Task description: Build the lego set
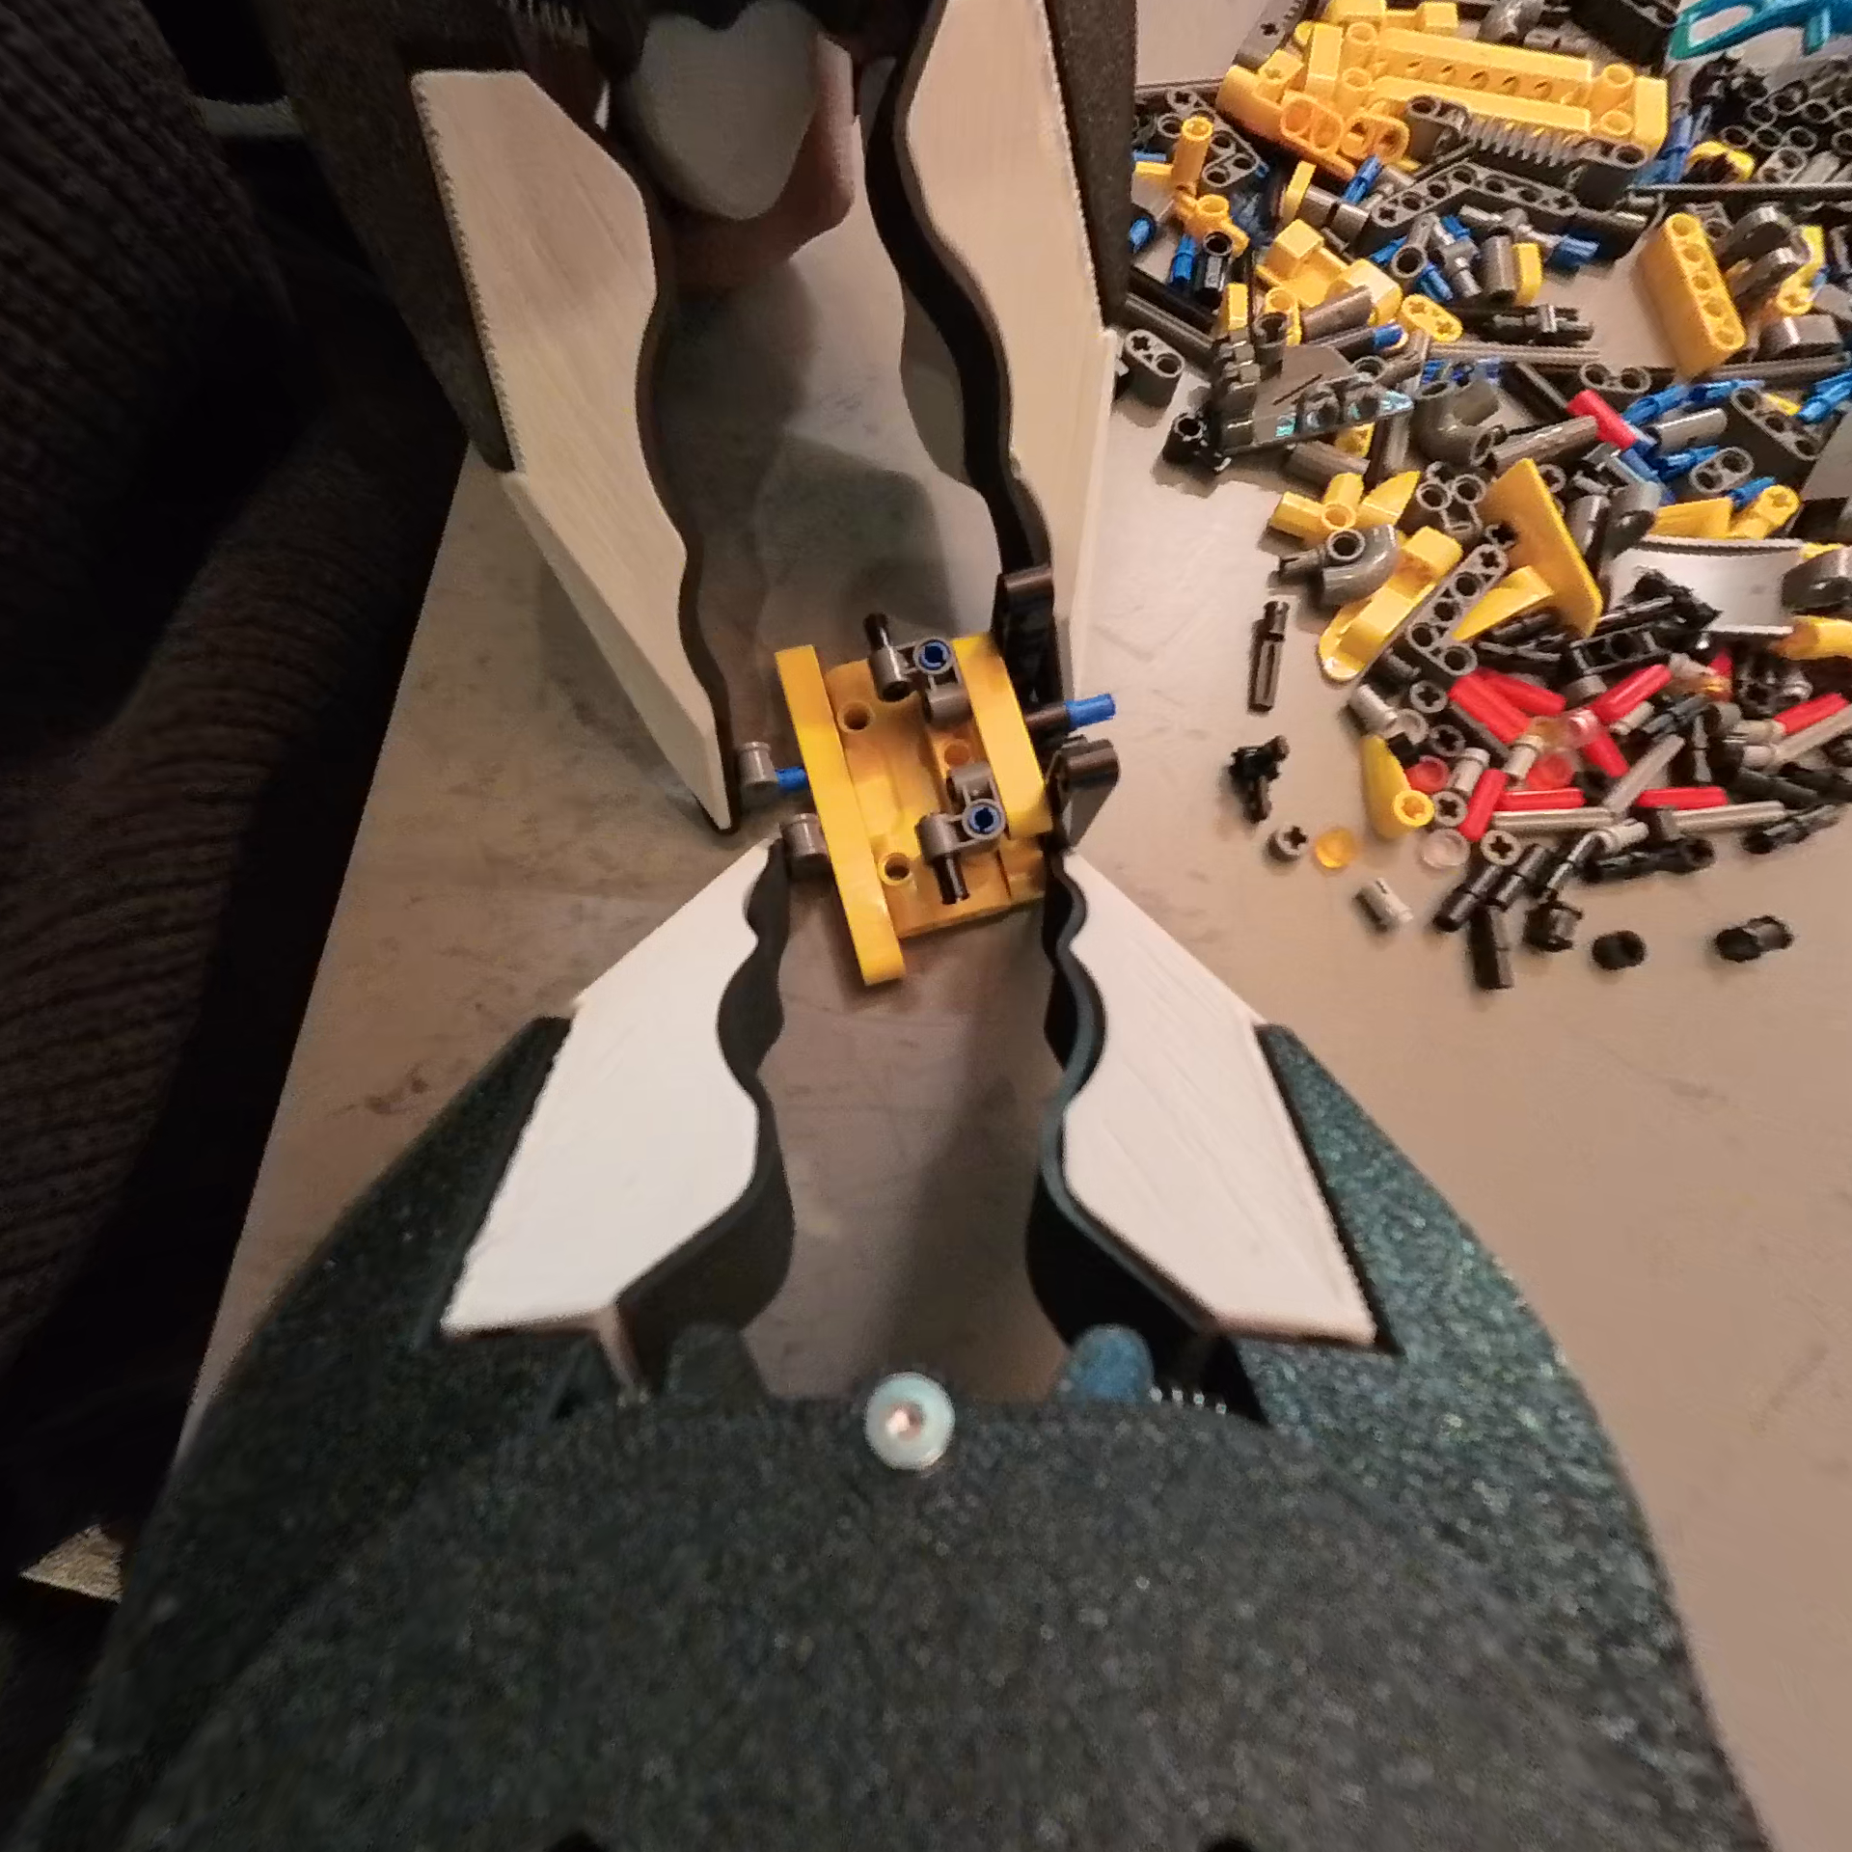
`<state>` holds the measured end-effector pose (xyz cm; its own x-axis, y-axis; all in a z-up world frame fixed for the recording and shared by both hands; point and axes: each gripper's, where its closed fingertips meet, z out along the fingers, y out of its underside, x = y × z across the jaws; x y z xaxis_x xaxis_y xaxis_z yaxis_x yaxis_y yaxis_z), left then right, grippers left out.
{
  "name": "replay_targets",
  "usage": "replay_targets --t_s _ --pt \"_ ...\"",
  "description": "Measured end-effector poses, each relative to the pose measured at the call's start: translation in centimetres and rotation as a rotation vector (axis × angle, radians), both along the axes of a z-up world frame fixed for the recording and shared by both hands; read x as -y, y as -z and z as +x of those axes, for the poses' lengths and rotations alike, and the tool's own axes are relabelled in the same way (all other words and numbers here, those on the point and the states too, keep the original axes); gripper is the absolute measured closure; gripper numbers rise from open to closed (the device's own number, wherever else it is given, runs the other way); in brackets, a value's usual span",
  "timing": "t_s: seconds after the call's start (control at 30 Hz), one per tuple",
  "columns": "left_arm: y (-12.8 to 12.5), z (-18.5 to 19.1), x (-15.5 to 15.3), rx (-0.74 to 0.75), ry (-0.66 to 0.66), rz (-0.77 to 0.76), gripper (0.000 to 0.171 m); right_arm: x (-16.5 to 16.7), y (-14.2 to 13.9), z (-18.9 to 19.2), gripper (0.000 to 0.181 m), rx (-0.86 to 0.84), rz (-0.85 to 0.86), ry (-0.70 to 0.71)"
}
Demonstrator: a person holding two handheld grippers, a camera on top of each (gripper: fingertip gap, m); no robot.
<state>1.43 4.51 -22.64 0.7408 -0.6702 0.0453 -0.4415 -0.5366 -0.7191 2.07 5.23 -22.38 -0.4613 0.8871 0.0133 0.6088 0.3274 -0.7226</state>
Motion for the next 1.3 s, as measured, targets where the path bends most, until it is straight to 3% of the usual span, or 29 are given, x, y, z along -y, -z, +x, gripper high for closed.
replay_targets --t_s 0.63,0.77,0.83,0.93,1.03,1.13,1.3 --pt "-0.1 0.1 0.2 0.027 0.061 -0.023 0.103 -0.1 -0.1 0.1 0.131 0.019 -0.061 -0.006" --pt "-0.4 0.0 0.6 0.050 0.035 -0.052 0.076 -0.3 -0.1 0.2 0.130 0.016 -0.060 -0.002" --pt "-1.0 -1.0 0.4 0.028 -0.006 -0.014 0.074 -0.4 -0.1 0.3 0.129 0.015 -0.046 -0.002" --pt "-2.3 -1.9 0.5 0.048 -0.049 0.032 0.074 -0.6 -0.1 0.5 0.100 0.004 0.001 -0.009" --pt "-4.0 -2.9 0.3 0.084 -0.096 0.097 0.074 -0.8 -2.0 0.6 0.095 -0.061 -0.071 -0.007" --pt "-5.1 -4.0 -0.5 0.098 -0.154 0.151 0.076 -4.1 -3.8 0.2 0.094 -0.145 -0.098 0.129" --pt "-5.7 -5.6 -2.5 0.083 -0.210 0.202 0.072 -13.6 -1.9 1.7 0.086 -0.102 0.044 0.550"
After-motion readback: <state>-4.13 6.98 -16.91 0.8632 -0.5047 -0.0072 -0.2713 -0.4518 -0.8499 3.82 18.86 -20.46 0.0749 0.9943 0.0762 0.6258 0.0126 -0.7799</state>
